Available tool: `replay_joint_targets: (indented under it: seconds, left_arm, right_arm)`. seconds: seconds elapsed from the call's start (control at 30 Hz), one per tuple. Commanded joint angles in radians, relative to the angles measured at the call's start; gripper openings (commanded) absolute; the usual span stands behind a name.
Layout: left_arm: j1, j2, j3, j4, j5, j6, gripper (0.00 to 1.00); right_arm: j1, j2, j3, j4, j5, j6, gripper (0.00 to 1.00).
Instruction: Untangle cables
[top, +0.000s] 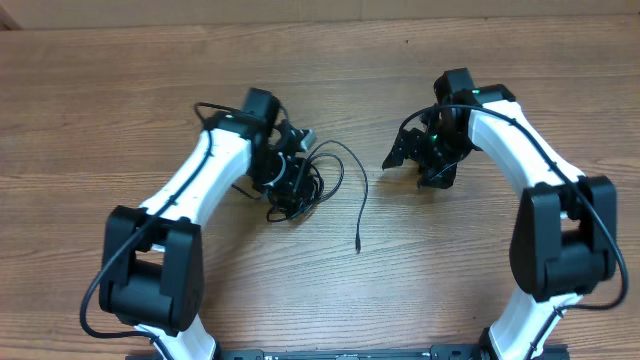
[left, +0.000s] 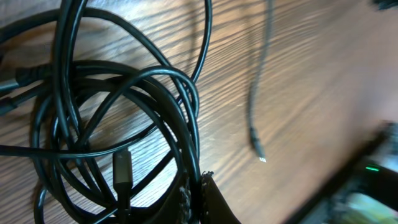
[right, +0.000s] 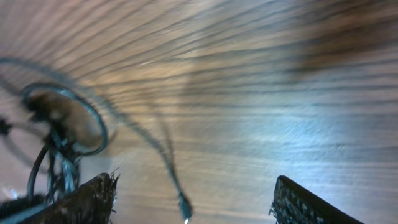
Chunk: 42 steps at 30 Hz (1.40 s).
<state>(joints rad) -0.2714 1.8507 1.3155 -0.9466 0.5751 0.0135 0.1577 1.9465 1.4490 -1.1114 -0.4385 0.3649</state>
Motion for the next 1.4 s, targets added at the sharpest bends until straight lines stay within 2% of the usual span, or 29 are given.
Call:
replay_joint_targets:
  seconds: [0.0,0.17,0.23,0.37,0.87,1.17,1.37]
  left_arm:
    - [0.055,-0.02,0.024,0.001,0.235,0.083,0.04]
    - [0.117,-0.02,0.024,0.001,0.339,0.096,0.04]
    - [0.132,-0.02,0.024,0.001,0.343,0.096,0.04]
    - [0.149,-0.02,0.024,-0.006,0.342,0.096,0.04]
    - [0.148,-0.019,0.021,-0.019,0.308,0.095,0.04]
    - [0.149,-0.019,0.021,-0.005,0.303,0.083,0.04]
    - [0.165,-0.019,0.021,0.005,0.28,0.023,0.04]
  right_arm:
    - [0.002,-0.073,0.025,-0.01,-0.059,-0.056,0.8]
    - [0.004,-0.074,0.024,-0.026,-0.253,-0.223,0.81]
    - [0.004,-0.074,0.024,-0.026,-0.301,-0.247,0.84]
    - [0.005,-0.074,0.024,-0.024,-0.326,-0.247,0.87]
    - [0.008,-0.074,0.014,-0.073,-0.324,-0.235,0.87]
    - [0.067,-0.074,-0.048,-0.051,-0.326,-0.222,0.87]
    - [0.135,-0.074,-0.085,0.074,-0.326,-0.06,0.86]
